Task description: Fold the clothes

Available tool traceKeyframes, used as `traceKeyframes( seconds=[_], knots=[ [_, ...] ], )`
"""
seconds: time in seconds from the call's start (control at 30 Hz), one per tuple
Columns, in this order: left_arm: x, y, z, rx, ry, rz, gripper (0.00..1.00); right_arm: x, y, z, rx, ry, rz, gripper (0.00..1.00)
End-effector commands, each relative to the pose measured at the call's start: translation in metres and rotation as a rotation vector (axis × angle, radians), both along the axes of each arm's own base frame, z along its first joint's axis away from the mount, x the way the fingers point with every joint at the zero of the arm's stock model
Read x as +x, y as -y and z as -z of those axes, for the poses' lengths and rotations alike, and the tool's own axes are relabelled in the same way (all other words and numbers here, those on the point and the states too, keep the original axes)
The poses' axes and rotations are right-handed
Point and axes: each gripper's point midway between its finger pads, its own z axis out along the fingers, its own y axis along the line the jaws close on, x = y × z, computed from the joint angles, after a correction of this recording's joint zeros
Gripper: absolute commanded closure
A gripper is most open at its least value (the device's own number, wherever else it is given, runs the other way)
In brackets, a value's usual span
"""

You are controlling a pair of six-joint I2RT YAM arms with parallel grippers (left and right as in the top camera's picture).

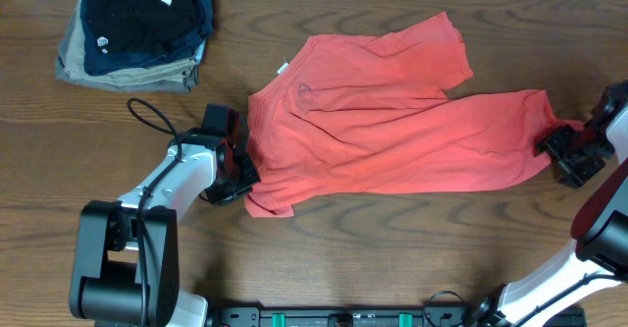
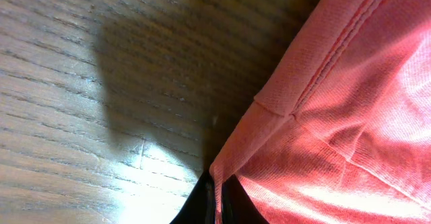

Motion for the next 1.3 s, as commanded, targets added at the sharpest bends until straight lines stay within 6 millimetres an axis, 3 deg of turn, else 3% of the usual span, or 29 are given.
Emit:
traceKeyframes(
  seconds=[0.0, 0.2, 0.8, 0.87, 1.1, 1.2, 1.27],
  knots=[
    [-0.02, -0.025, 0.022, 0.121, -0.078, 0.002, 0.93, 0.001, -0.002, 0.003, -0.016, -0.007, -0.012, 0.35],
    [-0.02, -0.025, 0.022, 0.121, -0.077, 0.002, 0.93, 0.005, -0.004, 0.003, -0.025, 0.001, -0.025, 0.41],
    [-0.02, -0.025, 0.022, 0.121, -0.077, 0.002, 0.93, -0.002, -0.003, 0.019, -0.056, -0.007, -0.026, 0.43],
    [-0.02, -0.025, 0.022, 0.121, -0.077, 0.002, 0.93, -0.002, -0.003, 0.019, -0.056, -0.006, -0.026, 0.5],
    [-0.02, -0.025, 0.021, 0.121, -0.077, 0.002, 0.94, -0.002, -0.005, 0.019, -0.05, -0.006, -0.021, 0.9],
    [-0.02, -0.025, 0.021, 0.121, -0.077, 0.002, 0.94, -0.002, -0.006, 0.019, -0.039, -0.003, -0.015, 0.99],
    [-0.02, -0.025, 0.021, 0.121, -0.076, 0.01, 0.94, -0.002, -0.007, 0.019, -0.038, -0.005, -0.013, 0.99]
  ],
)
